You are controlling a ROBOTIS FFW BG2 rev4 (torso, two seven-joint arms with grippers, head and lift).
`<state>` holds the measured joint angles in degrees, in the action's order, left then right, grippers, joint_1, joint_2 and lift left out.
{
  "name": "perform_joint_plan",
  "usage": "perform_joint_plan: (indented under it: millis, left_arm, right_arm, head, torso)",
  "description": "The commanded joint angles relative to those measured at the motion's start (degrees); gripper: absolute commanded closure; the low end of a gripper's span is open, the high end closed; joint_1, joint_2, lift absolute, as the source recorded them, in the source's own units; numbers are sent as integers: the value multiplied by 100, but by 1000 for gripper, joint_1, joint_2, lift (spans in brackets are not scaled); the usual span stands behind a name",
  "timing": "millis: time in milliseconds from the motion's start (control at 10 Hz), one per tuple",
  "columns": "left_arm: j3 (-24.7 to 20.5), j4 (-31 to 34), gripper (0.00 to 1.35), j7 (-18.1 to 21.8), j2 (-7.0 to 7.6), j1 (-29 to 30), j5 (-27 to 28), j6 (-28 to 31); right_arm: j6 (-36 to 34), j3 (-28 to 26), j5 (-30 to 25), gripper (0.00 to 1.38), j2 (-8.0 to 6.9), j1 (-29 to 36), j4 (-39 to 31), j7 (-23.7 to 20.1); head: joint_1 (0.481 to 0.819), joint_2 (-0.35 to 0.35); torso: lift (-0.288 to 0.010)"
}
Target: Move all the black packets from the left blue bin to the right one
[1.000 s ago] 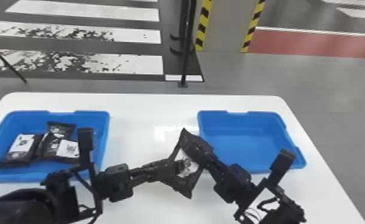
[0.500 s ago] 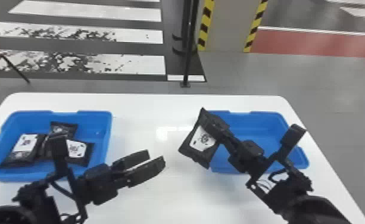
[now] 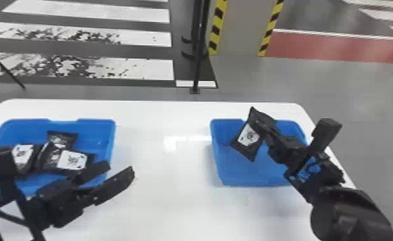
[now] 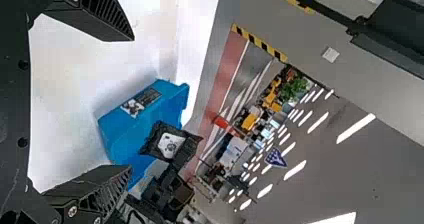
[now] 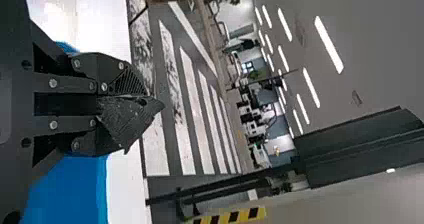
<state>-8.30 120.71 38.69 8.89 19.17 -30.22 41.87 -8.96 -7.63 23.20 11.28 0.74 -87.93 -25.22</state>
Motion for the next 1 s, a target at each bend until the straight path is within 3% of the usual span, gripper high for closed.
perform_joint_plan:
  millis: [0, 100, 200, 500, 700, 900]
  left_arm:
    - [-176, 212, 136, -64, -63, 93, 200, 32]
    - [-244, 254, 136, -99, -80, 121, 234, 46]
    - [-324, 311, 137, -125, -89, 107, 383, 88]
    - [-747, 325, 137, -187, -89, 65, 782, 200]
    - [-1033, 325, 137, -248, -107, -5, 1319, 257]
    - [-1318, 311, 134, -301, -71, -314, 1925, 510]
  right_arm:
    - [236, -300, -595, 455, -64, -18, 95, 35]
    - [390, -391, -675, 157, -143, 277, -130, 97]
    - [503, -437, -755, 82, -266, 797, -706, 229]
    - [939, -414, -1474, 121, -662, 2302, -2520, 299]
    - [1051, -403, -1406, 127, -899, 3075, -3238, 299]
    - [1051, -231, -1086, 128, -952, 3610, -3505, 299]
  head:
    - [695, -162]
    - [695, -172]
    - [695, -181]
    - [695, -141]
    - [695, -79]
    - [695, 1]
  torso:
    - [-140]
    - [-140]
    - [-140]
    - [-140]
    - [-140]
    - [-140]
